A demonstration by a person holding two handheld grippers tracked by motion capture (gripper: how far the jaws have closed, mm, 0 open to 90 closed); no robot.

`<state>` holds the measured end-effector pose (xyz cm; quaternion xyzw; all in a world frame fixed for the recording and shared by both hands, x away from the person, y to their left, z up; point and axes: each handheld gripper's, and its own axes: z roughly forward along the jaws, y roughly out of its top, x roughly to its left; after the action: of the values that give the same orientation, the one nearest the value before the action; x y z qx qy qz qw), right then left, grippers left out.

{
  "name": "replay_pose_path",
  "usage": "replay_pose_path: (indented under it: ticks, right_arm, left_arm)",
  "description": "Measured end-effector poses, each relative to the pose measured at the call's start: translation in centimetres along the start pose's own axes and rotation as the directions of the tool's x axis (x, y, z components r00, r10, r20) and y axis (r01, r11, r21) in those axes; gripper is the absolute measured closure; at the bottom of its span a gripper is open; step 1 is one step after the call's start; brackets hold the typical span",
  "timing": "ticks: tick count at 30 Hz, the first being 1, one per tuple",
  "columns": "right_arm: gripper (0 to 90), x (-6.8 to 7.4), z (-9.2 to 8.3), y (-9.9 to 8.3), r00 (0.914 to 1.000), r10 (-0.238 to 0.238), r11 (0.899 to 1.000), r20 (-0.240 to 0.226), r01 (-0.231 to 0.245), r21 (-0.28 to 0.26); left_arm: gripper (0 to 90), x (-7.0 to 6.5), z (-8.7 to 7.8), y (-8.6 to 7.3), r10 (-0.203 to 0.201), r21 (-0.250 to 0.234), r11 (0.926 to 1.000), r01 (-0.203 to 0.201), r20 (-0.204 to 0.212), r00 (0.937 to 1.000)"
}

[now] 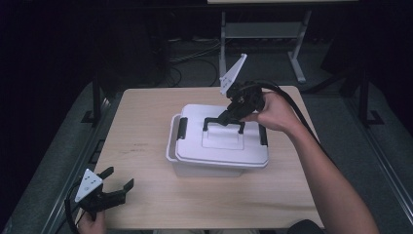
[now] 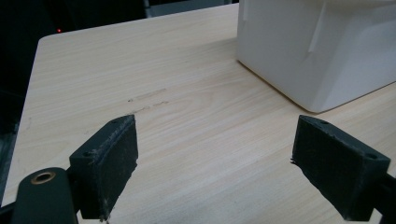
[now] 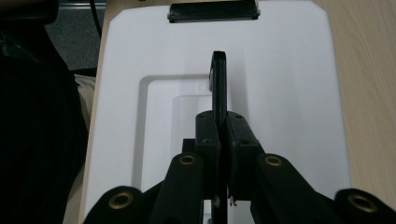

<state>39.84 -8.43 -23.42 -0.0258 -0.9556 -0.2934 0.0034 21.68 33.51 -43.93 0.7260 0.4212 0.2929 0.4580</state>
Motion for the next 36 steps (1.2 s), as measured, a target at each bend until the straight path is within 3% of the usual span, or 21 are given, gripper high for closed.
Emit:
replay_pose_path:
  ticks: [12, 36]
  right_arm:
    - [84.7, -1.4, 1.6, 1.3, 0.9997, -0.007, 1.0, -0.024, 0.007, 0.015]
    - [84.7, -3.7, 4.9, 1.5, 0.9984, 0.018, 1.0, -0.053, -0.016, 0.025]
  left_arm:
    - [13.5, 0.1, 0.0, 0.0, -0.005, 0.001, 1.0, 0.005, 0.0, 1.0]
    - [13.4, 0.1, 0.1, 0.0, 0.003, 0.006, 1.0, -0.003, 0.005, 1.0]
